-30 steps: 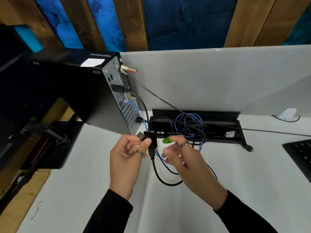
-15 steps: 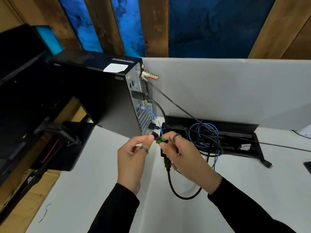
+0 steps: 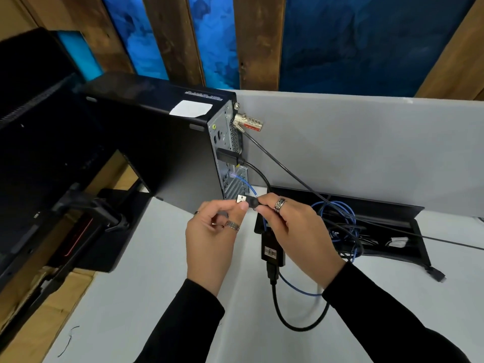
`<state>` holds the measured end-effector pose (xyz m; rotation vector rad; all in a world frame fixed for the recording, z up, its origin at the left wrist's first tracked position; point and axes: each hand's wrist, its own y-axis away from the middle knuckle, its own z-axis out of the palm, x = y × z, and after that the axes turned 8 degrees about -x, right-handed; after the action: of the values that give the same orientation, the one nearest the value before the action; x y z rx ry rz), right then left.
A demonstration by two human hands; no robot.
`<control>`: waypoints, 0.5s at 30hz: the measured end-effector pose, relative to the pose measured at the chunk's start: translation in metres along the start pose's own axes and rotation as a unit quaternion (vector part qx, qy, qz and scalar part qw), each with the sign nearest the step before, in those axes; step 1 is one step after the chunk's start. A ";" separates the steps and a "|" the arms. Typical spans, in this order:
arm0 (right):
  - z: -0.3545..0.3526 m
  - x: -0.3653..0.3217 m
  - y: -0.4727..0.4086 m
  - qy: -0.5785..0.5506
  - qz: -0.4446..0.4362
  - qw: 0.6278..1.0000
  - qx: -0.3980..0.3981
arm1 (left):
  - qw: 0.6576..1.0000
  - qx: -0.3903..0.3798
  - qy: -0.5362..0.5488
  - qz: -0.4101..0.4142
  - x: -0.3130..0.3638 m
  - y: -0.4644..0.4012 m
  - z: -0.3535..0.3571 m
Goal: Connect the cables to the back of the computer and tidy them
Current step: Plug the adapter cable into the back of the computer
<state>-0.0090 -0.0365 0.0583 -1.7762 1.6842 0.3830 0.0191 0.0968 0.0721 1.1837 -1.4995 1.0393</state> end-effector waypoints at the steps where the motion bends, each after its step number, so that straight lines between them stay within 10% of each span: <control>1: 0.001 0.002 0.000 -0.007 -0.002 1.000 0.000 | 1.000 0.004 -0.014 0.015 0.000 -0.001 0.001; 15: -0.001 0.010 0.000 -0.221 -0.004 0.975 -0.013 | 0.962 0.014 -0.172 0.212 0.009 -0.002 0.006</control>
<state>-0.0081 -0.0450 0.0532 -1.5696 1.3579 0.7389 0.0194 0.0886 0.0797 1.1286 -2.0833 1.1768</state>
